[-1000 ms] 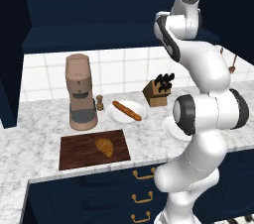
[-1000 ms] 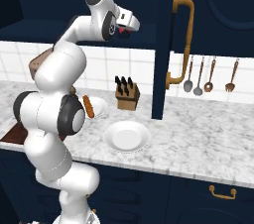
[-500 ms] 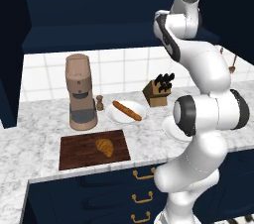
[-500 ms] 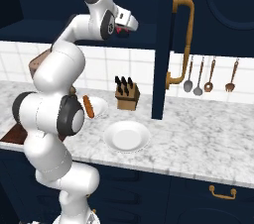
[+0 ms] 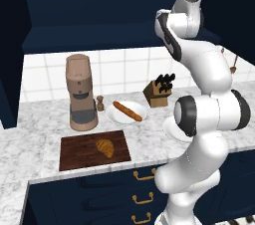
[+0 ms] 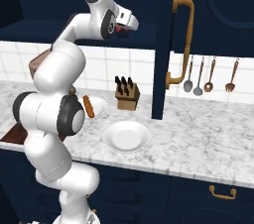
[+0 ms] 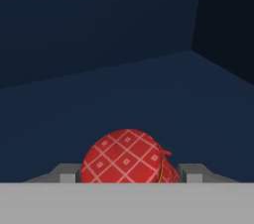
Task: From the different types of pastries on the counter, select a croissant and place it on the cutting board. Then retrieve a jar of jam from the cabinet and place it alongside the croissant on the cutting board.
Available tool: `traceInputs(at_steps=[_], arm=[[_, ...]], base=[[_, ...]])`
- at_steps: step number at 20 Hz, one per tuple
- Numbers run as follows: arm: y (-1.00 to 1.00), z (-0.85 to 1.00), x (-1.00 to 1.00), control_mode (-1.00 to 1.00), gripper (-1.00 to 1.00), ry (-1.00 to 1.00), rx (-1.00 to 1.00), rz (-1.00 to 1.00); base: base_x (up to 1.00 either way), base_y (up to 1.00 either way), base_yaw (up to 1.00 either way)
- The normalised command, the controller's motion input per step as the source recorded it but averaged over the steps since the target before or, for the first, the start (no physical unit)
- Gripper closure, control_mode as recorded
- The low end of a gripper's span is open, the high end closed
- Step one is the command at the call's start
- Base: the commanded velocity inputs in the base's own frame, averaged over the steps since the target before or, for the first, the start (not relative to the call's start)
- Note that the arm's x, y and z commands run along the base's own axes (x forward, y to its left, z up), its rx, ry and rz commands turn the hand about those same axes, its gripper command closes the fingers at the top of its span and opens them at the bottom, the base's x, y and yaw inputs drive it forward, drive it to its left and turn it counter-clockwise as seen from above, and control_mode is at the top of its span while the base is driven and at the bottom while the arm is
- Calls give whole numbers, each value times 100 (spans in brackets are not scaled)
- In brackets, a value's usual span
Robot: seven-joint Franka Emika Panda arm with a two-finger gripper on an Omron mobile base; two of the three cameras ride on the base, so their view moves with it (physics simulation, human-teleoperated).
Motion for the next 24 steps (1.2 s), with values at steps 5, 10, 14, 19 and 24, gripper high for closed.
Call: traceInputs(at_steps=[5, 10, 14, 19, 24], arm=[[0, 1, -14, -100, 100, -1, 0, 0], [0, 3, -31, -100, 100, -3, 1, 0], [0, 16, -47, -100, 100, -8, 1, 0], [0, 16, -53, -100, 100, -3, 0, 0], [0, 0, -61, -100, 100, 0, 6, 0]], base=[[0, 0, 0], [0, 0, 0], [0, 0, 0], [0, 0, 0], [0, 0, 0]])
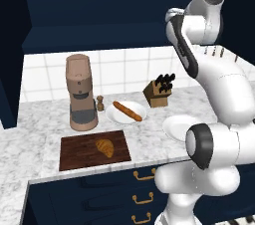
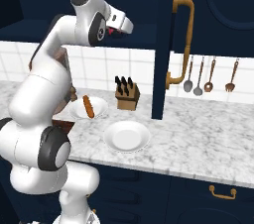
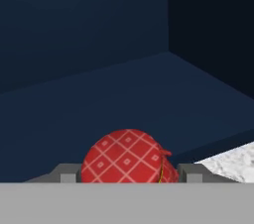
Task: From the different types of pastries on the counter, select a croissant and place it on the cutting board. Then retrieve a jar of jam from the cabinet and place it alongside the croissant on the cutting board.
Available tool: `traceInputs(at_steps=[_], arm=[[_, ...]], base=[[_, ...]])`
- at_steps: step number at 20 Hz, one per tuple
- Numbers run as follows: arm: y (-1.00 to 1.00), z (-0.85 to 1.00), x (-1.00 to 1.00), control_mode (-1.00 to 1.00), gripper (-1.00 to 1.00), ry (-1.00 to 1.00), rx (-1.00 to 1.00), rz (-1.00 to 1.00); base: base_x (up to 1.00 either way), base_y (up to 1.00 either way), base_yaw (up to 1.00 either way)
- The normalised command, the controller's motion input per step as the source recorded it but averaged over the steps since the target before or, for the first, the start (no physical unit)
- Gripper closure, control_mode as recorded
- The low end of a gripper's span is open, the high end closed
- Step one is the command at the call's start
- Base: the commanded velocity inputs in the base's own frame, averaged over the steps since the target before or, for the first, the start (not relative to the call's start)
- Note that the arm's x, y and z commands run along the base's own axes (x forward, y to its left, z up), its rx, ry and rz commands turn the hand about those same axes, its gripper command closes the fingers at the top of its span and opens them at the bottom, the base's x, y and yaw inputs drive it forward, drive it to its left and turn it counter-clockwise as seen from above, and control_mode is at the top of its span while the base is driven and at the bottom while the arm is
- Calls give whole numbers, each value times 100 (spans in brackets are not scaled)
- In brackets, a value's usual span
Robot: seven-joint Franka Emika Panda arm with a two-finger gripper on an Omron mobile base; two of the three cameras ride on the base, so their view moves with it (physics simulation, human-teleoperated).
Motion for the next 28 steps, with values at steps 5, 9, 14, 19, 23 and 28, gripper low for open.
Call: traceInputs(at_steps=[5, 9, 14, 19, 23, 28], arm=[[11, 0, -60, -100, 100, 0, 7, 0], [29, -1, -64, -100, 100, 0, 0, 0], [34, -11, -66, -100, 100, 0, 0, 0], [36, -62, -42, -100, 100, 5, 1, 3], [32, -56, -5, -100, 100, 0, 5, 5], [49, -45, -16, -100, 100, 0, 6, 3]], base=[[0, 0, 0], [0, 0, 0], [0, 0, 0], [0, 0, 0], [0, 0, 0], [0, 0, 0]])
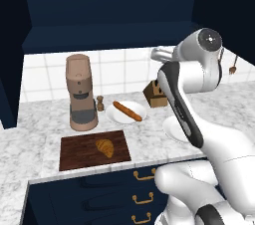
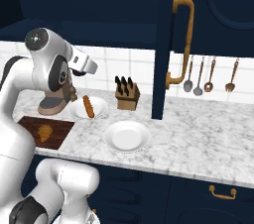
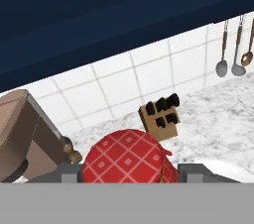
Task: From the different types of pastries on the counter, select a croissant and place it on the cutting board. Then retrieve a jar of jam from the cabinet and place it alongside the croissant on the cutting board.
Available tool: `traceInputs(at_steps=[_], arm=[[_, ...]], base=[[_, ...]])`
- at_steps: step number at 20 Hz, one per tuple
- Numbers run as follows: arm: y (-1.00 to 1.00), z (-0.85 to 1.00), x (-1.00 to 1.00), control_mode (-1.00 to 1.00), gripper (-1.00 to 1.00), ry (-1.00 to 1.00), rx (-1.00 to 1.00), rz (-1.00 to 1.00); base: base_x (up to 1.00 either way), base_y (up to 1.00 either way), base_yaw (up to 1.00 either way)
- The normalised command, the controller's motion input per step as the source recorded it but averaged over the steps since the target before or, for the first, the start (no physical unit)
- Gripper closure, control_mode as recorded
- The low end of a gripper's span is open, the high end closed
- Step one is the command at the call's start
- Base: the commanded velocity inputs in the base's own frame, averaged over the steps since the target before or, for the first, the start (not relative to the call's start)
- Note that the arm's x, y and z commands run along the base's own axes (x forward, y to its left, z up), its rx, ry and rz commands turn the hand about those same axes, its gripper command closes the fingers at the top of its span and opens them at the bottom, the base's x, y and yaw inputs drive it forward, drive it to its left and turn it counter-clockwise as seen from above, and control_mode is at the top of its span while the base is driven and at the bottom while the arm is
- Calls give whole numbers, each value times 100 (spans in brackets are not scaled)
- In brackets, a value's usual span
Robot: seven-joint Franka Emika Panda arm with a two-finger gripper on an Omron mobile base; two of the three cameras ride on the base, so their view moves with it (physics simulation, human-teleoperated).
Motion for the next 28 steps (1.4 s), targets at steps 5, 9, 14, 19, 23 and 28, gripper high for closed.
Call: traceInputs(at_steps=[5, 9, 14, 19, 23, 28], arm=[[49, -51, -38, -100, 100, 3, 8, 3], [46, -51, -13, -100, 100, 8, 6, 0], [42, -49, -6, -100, 100, 7, 19, 5], [42, -41, 0, -100, 100, 6, 7, 0], [59, -46, -4, -100, 100, 11, 0, 2], [37, -14, 0, -100, 100, 8, -1, 0]], base=[[0, 0, 0], [0, 0, 0], [0, 0, 0], [0, 0, 0], [0, 0, 0], [0, 0, 0]])
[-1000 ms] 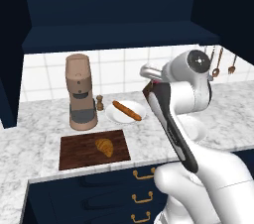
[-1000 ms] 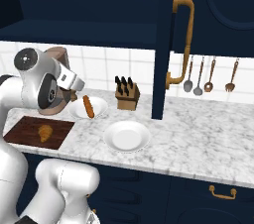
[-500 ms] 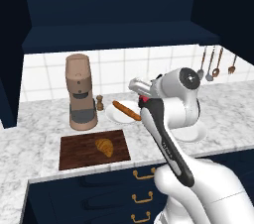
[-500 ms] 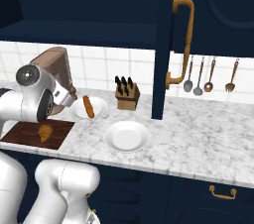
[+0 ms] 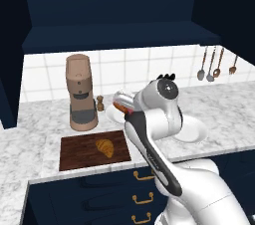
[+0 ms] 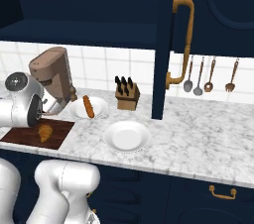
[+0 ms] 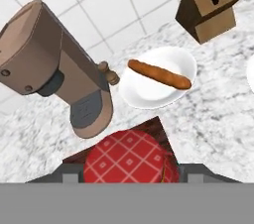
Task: From the different types of pastries on the counter, select a croissant and place it on the cutting board. Then retrieve a jar of jam from the cabinet and place it alongside the croissant on the cutting board.
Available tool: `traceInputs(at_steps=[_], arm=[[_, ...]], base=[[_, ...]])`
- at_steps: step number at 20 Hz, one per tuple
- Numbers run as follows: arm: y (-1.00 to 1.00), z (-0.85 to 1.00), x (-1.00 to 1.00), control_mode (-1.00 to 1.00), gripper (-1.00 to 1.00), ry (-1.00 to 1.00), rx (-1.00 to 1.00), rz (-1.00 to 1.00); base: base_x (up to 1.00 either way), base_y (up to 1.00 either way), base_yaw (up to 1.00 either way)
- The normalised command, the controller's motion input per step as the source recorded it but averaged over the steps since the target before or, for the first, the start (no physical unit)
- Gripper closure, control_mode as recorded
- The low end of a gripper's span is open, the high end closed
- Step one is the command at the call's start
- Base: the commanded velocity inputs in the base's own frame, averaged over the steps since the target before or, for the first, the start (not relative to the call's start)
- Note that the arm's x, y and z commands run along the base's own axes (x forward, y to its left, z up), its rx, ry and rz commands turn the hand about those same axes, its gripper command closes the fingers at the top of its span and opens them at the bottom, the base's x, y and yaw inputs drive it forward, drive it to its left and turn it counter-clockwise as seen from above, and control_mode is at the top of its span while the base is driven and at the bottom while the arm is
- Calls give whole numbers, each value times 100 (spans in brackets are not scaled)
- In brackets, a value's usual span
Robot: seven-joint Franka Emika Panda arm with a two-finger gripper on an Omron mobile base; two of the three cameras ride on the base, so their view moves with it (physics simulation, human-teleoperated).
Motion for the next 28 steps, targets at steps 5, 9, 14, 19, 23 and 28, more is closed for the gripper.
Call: traceInputs(at_steps=[5, 9, 14, 19, 23, 28], arm=[[52, -32, 0, -100, 100, 11, 0, 6], [66, -33, 0, -100, 100, 12, 0, 4], [66, -34, 0, -100, 100, 9, 0, 2], [54, -33, 15, -100, 100, 3, 0, 1], [33, -26, 4, -100, 100, 0, 0, 1], [12, -22, 15, -100, 100, 0, -2, 0]], base=[[0, 0, 0], [0, 0, 0], [0, 0, 0], [0, 0, 0], [0, 0, 0], [0, 0, 0]])
